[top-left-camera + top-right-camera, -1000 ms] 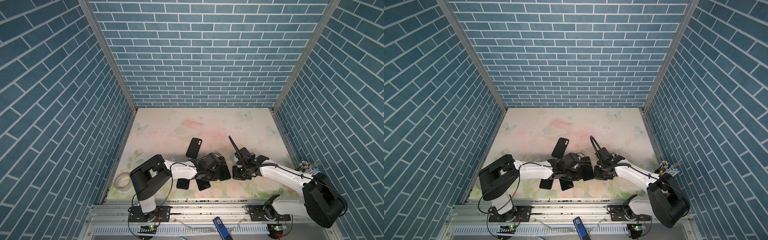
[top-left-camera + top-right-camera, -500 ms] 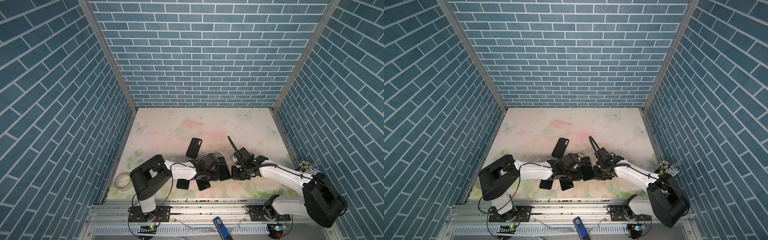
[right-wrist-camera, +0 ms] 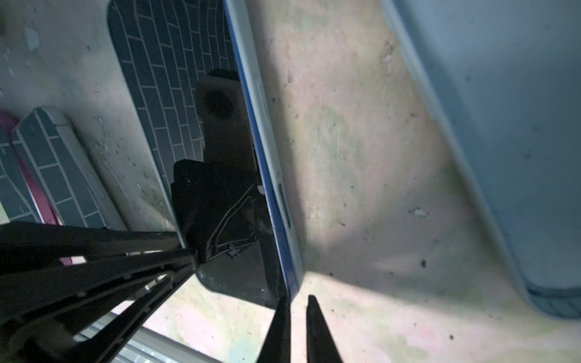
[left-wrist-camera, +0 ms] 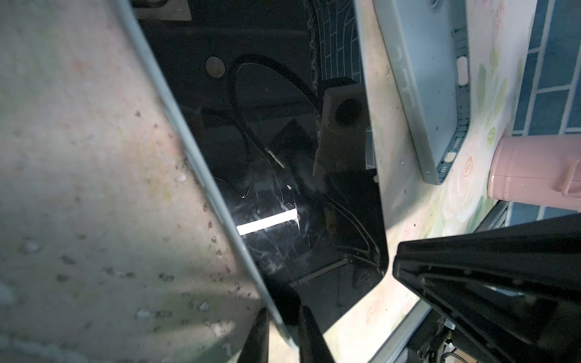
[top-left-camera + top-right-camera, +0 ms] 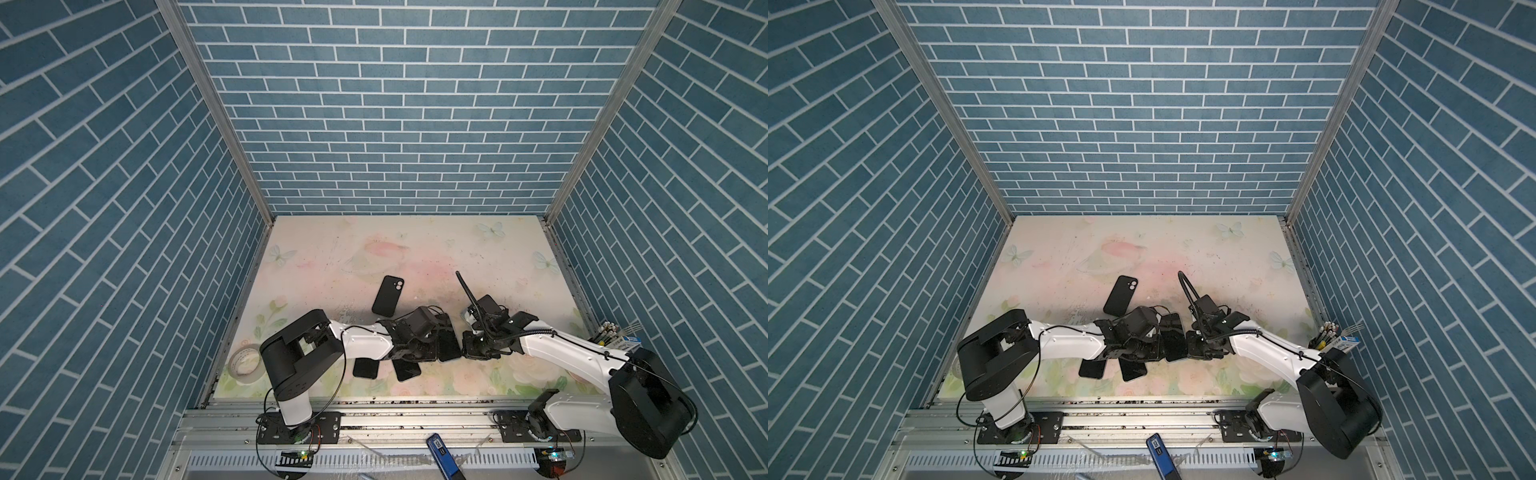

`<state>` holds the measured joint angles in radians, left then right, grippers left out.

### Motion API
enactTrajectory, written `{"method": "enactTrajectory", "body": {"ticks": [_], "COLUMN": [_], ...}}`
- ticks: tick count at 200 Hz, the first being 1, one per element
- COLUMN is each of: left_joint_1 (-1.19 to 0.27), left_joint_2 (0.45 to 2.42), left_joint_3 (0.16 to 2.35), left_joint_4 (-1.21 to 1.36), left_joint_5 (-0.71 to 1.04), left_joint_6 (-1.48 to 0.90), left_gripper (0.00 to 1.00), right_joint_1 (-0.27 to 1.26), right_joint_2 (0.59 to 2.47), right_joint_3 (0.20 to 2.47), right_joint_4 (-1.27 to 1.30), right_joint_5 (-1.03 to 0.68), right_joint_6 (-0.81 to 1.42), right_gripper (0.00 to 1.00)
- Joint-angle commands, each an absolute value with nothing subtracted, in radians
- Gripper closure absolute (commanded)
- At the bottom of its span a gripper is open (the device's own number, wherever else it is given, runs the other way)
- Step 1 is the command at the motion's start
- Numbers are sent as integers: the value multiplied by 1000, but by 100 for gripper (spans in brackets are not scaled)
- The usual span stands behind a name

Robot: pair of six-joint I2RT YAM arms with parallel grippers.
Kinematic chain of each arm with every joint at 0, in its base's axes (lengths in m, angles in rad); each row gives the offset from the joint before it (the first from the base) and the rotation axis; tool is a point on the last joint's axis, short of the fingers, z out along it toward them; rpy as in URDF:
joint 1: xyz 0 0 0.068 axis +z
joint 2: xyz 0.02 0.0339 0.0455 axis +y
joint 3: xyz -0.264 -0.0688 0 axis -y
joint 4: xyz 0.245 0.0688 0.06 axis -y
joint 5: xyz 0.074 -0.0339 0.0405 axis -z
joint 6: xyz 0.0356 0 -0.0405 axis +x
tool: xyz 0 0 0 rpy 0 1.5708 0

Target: Put the phone into the phone case

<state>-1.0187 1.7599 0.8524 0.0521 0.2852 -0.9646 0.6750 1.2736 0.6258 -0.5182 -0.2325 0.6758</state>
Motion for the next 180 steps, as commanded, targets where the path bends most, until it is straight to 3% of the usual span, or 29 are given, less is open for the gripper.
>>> {"method": "enactTrajectory", "body": {"ticks": [1, 180], "left_joint_1": [-1015, -1015], "left_joint_2": [1796, 1810], "left_joint_3": [830, 837], "left_joint_4": [13, 23], "left_joint_5": [271, 285], "left_joint_6": [-953, -950], "left_gripper": [80, 82], "right_joint_1": [682, 737], "right_joint_2": [1294, 1453], "right_joint_3": [646, 694], "right_joint_4": [-515, -579], "right_joint_5": [-239, -201], "right_joint_6": [687, 644], "right_gripper": [86, 89]}}
